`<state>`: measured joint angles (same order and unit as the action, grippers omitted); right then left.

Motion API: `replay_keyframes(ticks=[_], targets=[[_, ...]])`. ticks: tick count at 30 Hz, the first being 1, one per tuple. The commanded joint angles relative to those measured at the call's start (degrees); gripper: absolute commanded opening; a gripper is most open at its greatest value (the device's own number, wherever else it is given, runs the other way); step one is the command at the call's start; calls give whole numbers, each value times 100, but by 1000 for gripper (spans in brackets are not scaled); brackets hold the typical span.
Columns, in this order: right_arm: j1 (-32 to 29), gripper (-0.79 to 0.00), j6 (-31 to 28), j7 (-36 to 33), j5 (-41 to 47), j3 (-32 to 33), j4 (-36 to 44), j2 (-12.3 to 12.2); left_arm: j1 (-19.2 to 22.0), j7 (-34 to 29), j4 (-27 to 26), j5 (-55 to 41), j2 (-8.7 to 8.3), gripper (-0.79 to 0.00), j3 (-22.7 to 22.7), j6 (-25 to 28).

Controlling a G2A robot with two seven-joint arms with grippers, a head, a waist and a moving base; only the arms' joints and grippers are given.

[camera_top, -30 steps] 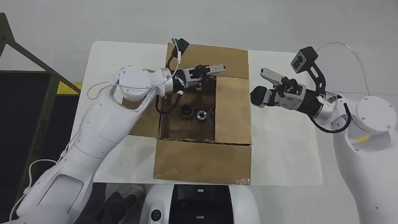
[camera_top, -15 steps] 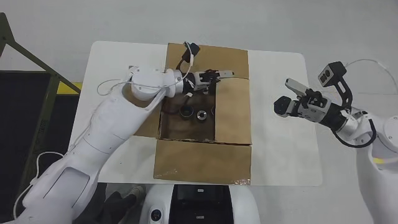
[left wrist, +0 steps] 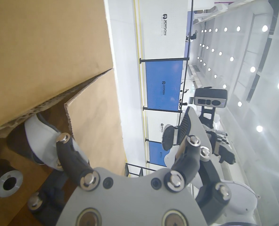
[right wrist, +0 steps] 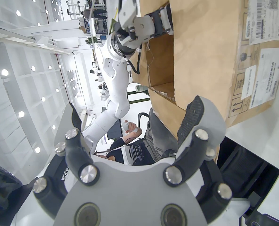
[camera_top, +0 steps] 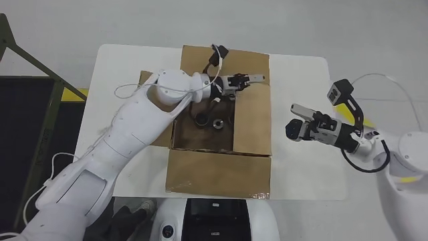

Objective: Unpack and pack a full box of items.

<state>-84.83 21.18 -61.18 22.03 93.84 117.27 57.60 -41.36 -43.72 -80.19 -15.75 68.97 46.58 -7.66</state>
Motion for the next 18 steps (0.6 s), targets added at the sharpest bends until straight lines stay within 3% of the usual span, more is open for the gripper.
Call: replay_keyframes(ticks=[1,8,18], targets=[[24,0,21,-35,-48,-83,21,-10,-58,43,-133,-54,-1,0,71,131],[82,0,2,-296,-33,-351,139,-45,-177,-76,-627,-152,-9,0,232,197],[39,0,64,-729,-260,-777,301,-115,79,51,-670,-502,155,0,122,209]])
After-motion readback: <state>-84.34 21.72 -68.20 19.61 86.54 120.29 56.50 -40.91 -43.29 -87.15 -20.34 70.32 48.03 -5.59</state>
